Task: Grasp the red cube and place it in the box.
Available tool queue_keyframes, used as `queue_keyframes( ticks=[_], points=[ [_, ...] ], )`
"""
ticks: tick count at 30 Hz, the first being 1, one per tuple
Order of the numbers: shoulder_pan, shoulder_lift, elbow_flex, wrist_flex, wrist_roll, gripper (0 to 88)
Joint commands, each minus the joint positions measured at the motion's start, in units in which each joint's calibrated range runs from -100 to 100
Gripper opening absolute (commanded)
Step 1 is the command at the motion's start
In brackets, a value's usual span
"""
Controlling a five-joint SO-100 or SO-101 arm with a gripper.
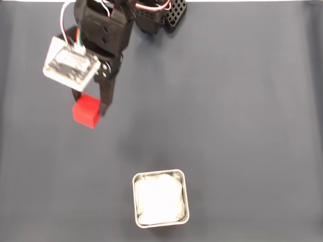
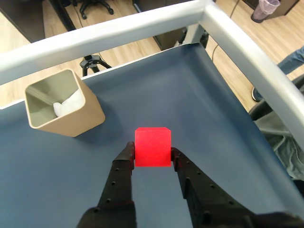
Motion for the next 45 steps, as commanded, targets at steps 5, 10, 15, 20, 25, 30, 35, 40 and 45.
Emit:
queue_keyframes(
  ticks=[5, 10, 15, 20, 25, 30, 35, 40, 45],
  points=[
    [-6.2, 6.9, -10.7, -1.2, 0.5, 5.5],
    [-9.5, 11.7, -15.9, -1.5, 0.6, 5.4],
    [-12.6, 15.7, -20.0, -1.5, 0.5, 5.2],
    [-14.9, 18.7, -22.8, -1.8, 0.6, 5.0],
    [-16.2, 21.3, -24.7, -2.8, 0.7, 4.9],
    [-17.5, 24.8, -27.9, -4.0, 0.6, 4.7],
    [-18.6, 27.9, -30.6, -5.4, 0.3, 4.6],
    [-19.5, 30.4, -32.3, -8.4, 0.1, 4.5],
    [-20.3, 32.5, -33.6, -9.4, -0.1, 4.5]
  ],
)
